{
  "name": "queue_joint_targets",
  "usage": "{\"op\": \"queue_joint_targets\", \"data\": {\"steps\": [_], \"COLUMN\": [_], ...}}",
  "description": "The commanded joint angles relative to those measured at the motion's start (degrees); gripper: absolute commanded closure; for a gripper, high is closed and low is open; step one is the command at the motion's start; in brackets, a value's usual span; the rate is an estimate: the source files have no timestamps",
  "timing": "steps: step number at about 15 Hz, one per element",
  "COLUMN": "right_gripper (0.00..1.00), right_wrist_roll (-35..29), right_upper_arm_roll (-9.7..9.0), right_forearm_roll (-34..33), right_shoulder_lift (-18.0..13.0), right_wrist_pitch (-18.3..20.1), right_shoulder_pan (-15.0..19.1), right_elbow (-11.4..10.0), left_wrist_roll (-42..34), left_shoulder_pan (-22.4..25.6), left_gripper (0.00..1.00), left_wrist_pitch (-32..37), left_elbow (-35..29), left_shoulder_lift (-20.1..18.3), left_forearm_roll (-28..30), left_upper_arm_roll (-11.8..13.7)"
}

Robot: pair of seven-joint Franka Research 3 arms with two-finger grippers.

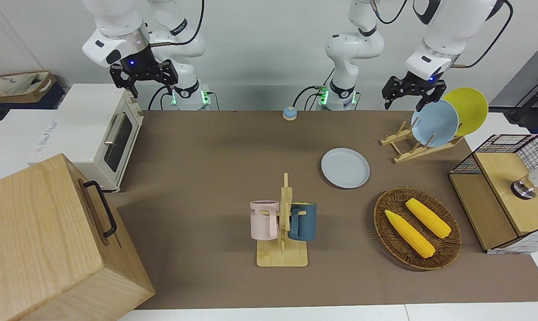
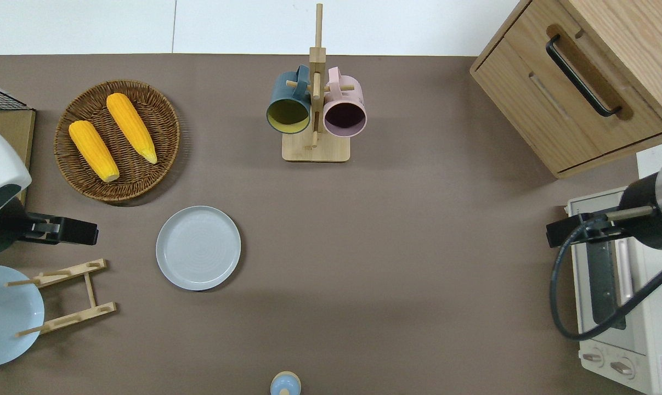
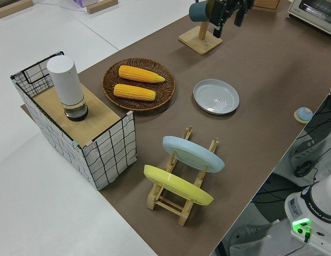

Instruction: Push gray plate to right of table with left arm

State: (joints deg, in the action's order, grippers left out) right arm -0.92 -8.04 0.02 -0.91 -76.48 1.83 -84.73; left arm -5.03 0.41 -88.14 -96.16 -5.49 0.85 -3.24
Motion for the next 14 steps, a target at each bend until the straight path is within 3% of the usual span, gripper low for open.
{"op": "queue_joint_targets", "data": {"steps": [1, 14], "right_gripper": [0.017, 0.017], "right_wrist_roll": [-0.7, -0.7], "right_upper_arm_roll": [-0.92, -0.92], "right_forearm_roll": [0.2, 0.2], "right_shoulder_lift": [-0.1, -0.1], "right_wrist_pitch": [0.9, 0.9], "right_shoulder_pan": [1.2, 1.2], "right_elbow": [0.5, 0.5], "left_wrist_roll": [-0.2, -0.2], "left_shoulder_pan": [-0.2, -0.2], "left_gripper": [0.01, 0.0], "left_wrist_pitch": [-0.3, -3.2], "left_elbow": [-0.3, -6.7], "left_shoulder_lift": [-0.7, -1.2], "left_forearm_roll": [-0.7, -0.3], "left_upper_arm_roll": [0.2, 0.2]}}
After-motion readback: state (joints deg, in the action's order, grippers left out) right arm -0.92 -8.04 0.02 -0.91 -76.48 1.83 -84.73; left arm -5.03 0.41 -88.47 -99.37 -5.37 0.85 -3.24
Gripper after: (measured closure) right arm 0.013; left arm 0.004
